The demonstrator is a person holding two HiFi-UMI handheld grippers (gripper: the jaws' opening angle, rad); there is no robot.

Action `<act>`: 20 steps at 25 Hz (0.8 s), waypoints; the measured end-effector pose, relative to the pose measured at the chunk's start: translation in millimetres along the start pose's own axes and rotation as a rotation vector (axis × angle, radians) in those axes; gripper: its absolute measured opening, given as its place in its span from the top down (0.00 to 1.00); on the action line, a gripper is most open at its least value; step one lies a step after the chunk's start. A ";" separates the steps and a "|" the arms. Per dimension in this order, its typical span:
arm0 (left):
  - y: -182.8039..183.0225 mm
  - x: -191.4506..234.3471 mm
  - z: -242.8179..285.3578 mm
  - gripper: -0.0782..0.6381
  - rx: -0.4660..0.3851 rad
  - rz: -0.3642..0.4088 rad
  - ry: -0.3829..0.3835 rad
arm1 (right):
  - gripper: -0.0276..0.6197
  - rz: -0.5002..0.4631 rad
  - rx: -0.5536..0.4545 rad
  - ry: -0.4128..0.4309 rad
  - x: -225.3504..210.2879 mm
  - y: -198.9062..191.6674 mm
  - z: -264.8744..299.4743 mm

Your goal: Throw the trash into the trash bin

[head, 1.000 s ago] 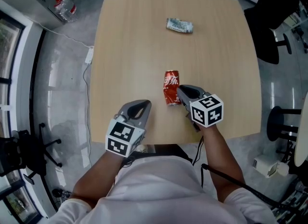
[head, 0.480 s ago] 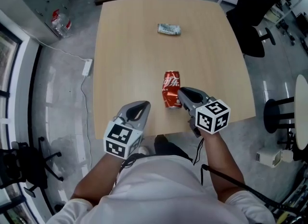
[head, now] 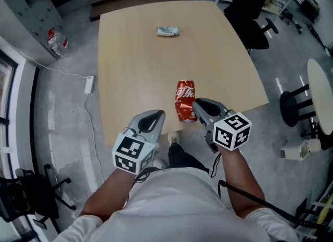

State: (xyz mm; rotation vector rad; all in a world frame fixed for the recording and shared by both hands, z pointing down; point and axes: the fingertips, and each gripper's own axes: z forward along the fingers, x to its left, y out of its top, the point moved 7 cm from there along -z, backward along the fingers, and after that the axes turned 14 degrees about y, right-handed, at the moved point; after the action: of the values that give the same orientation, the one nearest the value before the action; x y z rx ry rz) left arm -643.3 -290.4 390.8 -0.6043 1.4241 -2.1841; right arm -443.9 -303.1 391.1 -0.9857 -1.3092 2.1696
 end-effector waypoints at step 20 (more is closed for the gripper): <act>10.9 -78.3 -10.2 0.88 -0.034 0.083 -0.249 | 0.88 0.037 -0.167 -0.254 45.9 -19.2 -123.1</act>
State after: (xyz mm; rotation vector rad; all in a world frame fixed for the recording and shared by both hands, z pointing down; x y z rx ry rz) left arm -585.4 -240.5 368.4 -0.7852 1.3316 -1.9473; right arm -382.0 -191.6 354.1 -0.8189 -1.6230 2.3025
